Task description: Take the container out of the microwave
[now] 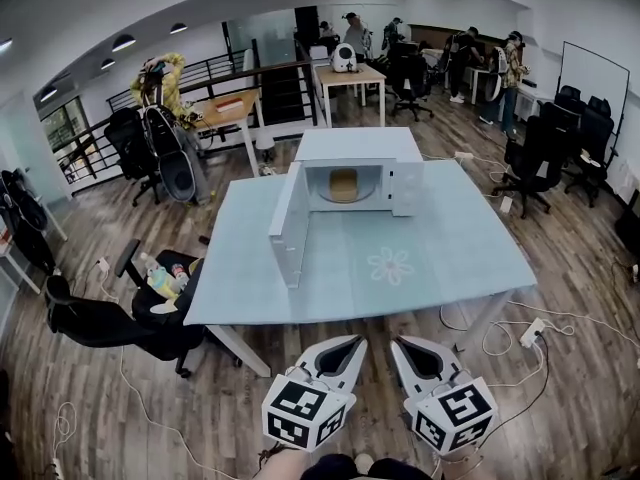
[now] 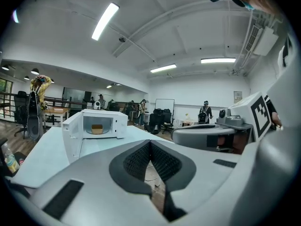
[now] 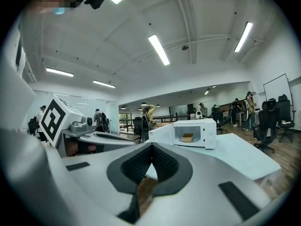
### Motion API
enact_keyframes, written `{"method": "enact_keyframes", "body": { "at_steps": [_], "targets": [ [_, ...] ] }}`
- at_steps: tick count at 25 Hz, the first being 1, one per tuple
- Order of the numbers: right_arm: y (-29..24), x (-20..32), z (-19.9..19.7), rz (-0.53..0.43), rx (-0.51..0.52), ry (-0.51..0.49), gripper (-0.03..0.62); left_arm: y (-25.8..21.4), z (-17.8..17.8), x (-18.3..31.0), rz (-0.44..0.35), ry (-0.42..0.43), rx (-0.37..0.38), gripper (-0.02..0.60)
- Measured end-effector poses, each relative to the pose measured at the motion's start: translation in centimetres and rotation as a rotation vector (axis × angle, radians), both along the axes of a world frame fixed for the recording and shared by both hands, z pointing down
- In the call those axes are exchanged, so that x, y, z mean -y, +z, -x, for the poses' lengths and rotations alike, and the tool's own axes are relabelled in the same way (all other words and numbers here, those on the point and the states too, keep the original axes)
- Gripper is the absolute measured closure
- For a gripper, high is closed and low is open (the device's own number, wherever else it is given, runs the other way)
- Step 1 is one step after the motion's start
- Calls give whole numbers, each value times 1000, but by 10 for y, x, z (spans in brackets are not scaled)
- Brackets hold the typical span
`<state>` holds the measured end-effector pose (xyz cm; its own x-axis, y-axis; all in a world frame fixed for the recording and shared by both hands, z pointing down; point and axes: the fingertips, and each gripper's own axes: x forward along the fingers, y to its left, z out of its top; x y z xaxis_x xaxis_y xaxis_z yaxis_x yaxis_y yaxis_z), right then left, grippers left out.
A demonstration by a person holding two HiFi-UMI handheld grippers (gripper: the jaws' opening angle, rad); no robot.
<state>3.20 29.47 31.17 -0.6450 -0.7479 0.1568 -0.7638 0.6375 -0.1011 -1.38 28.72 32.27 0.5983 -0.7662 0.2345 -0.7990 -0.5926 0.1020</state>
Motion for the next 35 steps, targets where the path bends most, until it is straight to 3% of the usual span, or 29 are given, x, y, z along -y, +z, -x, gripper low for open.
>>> {"method": "enact_keyframes", "body": {
  "at_steps": [6, 10, 23, 35],
  "targets": [
    [16, 4, -7, 32, 32, -11, 585, 17, -6, 5, 4, -24, 46, 569],
    [34, 22, -13, 77, 23, -7, 585, 26, -6, 24, 29, -30, 36, 569],
    [23, 169, 3, 43, -34, 59, 585, 29, 38, 165, 39, -35, -16, 569],
    [28, 284, 39, 36, -68, 109, 585, 31, 42, 270, 39, 101, -21, 569]
  ]
}}
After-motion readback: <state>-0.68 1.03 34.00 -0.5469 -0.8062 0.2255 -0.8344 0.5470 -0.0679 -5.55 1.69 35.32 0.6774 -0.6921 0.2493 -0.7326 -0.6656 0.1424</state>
